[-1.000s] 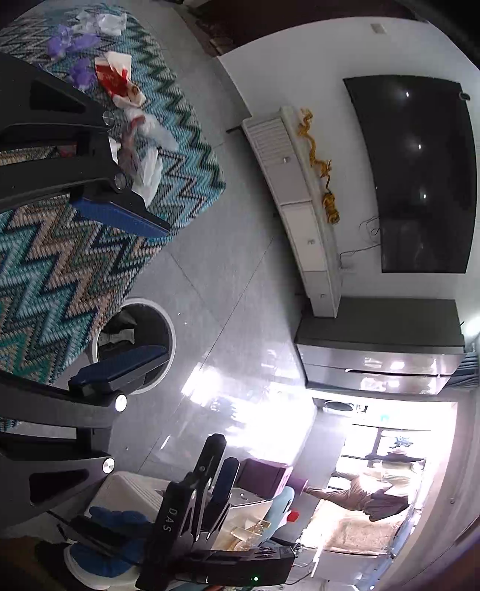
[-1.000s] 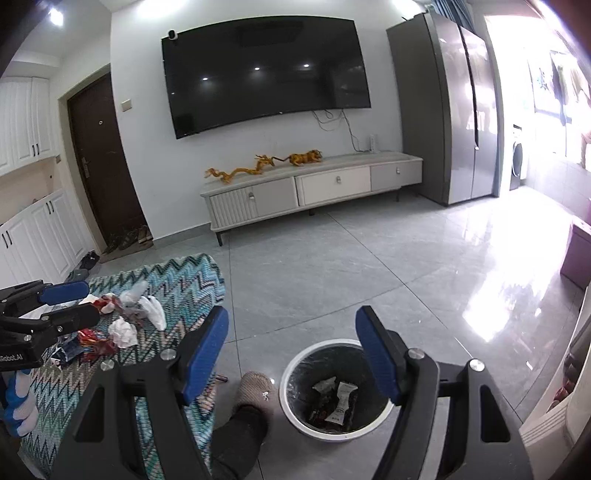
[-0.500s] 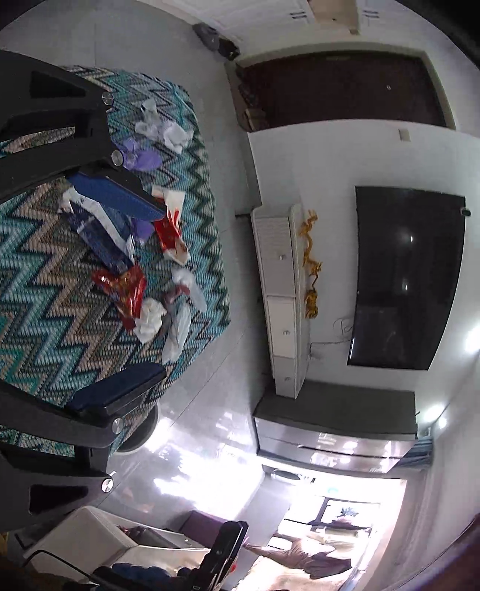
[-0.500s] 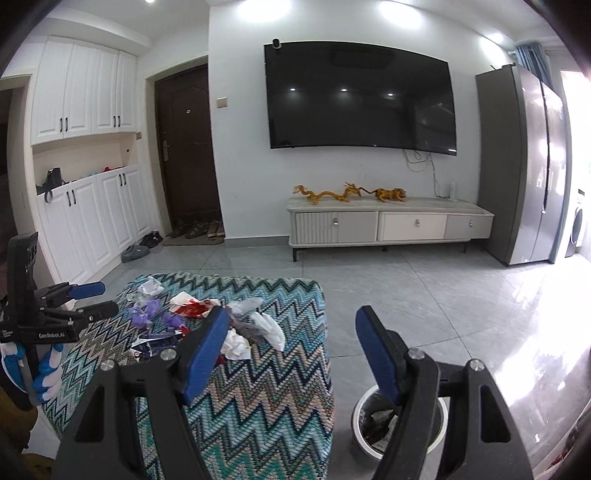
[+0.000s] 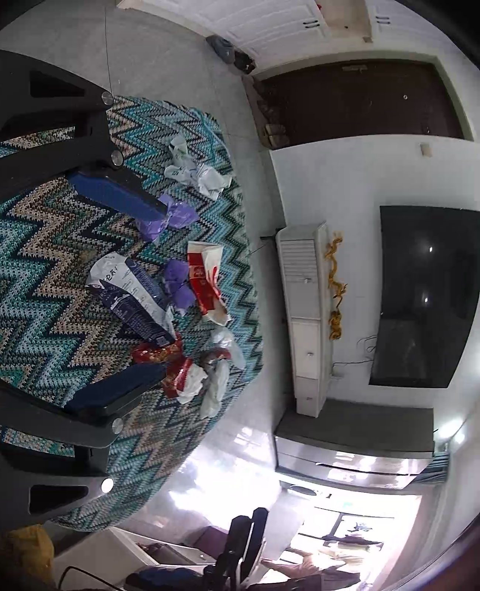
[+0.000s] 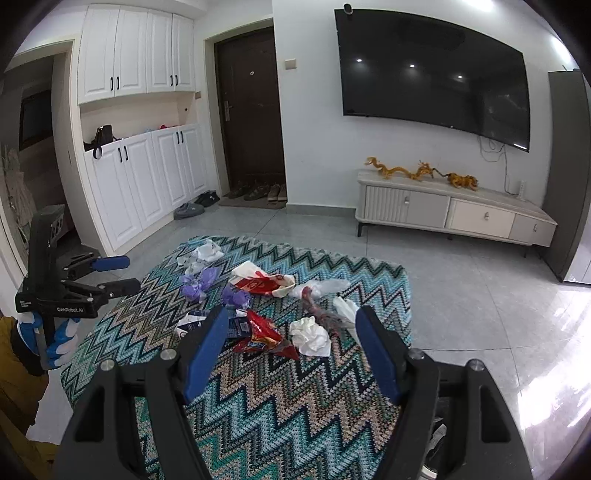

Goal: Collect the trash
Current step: 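Return both tools to the ottoman, then grasp the white-blue bag with the left gripper while the right grasps the red chip bag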

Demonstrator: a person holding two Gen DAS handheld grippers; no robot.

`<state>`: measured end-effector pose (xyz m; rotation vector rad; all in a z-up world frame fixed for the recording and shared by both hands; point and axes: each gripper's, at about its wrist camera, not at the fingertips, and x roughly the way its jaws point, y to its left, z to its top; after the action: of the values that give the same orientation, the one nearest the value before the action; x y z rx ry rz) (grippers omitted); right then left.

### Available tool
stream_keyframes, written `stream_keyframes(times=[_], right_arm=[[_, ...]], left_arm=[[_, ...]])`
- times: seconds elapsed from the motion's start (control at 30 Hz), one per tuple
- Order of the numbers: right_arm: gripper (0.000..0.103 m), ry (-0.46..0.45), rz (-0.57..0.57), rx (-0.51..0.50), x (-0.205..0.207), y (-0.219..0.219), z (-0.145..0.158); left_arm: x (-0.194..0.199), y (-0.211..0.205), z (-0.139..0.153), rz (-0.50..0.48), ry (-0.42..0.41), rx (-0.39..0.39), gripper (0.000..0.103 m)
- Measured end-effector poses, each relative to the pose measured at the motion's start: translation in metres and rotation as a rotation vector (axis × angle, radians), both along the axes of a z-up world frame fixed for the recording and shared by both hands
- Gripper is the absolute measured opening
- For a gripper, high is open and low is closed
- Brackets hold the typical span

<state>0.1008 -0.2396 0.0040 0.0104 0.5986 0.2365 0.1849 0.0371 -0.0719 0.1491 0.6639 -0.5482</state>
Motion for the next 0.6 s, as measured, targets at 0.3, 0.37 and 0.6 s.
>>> stream_keyframes(times=[0.3,0.37,0.6], right_arm=[[0.069,0.136,0.106,0.0,0.052,0.015,-0.056],[0.069,0.164,0.125,-0.006,0.063,0.018,-0.067],[0.069,0.251,0.2,-0.027,0.103,0.04,-0.105]], left_arm=[[0.048,-0.036,-0.07,-0.113,0.147,0.122,0.077],[0.061,-0.039,-0.083,-0.118,0.182,0.137,0.077],[0.085,-0.045,-0.112,-0.14,0.28,0.137,0.077]])
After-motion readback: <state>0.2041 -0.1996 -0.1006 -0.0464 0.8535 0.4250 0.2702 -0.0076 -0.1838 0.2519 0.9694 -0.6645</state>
